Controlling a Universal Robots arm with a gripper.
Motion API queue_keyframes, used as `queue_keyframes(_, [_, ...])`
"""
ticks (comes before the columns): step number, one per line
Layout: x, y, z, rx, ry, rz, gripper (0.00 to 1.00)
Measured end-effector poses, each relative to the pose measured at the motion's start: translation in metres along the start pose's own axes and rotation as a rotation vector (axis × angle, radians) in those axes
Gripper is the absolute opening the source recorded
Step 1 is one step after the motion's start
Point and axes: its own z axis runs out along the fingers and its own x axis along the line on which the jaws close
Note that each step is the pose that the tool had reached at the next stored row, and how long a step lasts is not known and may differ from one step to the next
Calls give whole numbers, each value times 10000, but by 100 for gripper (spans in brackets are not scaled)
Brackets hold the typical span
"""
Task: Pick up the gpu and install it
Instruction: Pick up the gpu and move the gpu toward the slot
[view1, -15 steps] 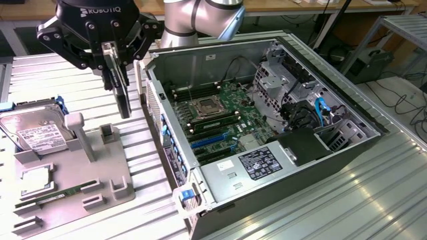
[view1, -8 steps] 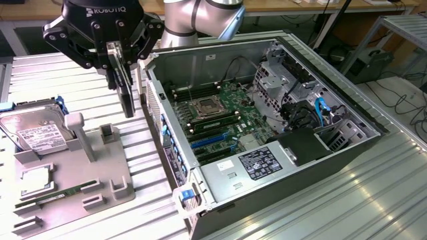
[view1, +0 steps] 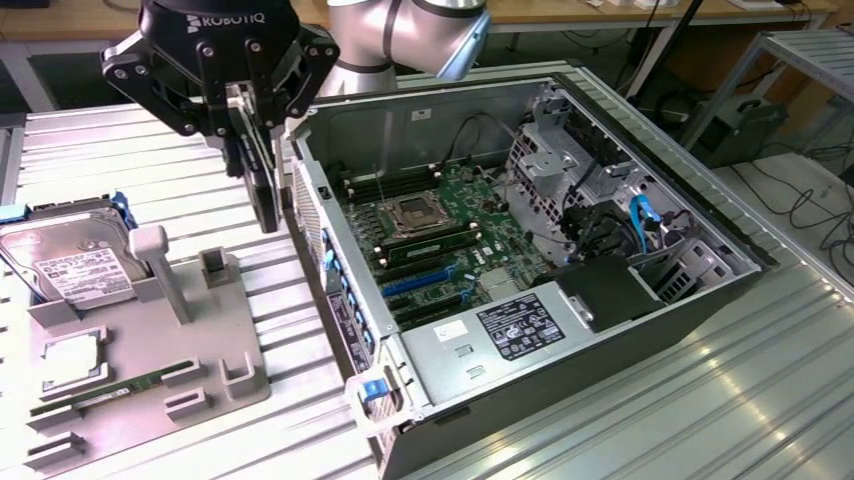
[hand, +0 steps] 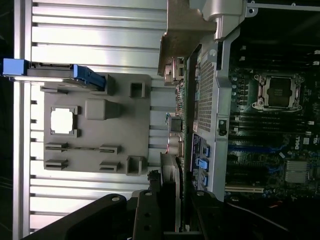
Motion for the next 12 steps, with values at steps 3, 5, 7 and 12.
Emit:
queue_keyframes(3, [-22, -1, 0, 0, 0, 0, 27])
queue_keyframes(5, [-35, -2, 1, 0, -1, 0, 27])
queue_keyframes(7, [-50, -2, 1, -1, 0, 0, 27])
queue_keyframes(12, [-87, -5, 1, -1, -1, 0, 27])
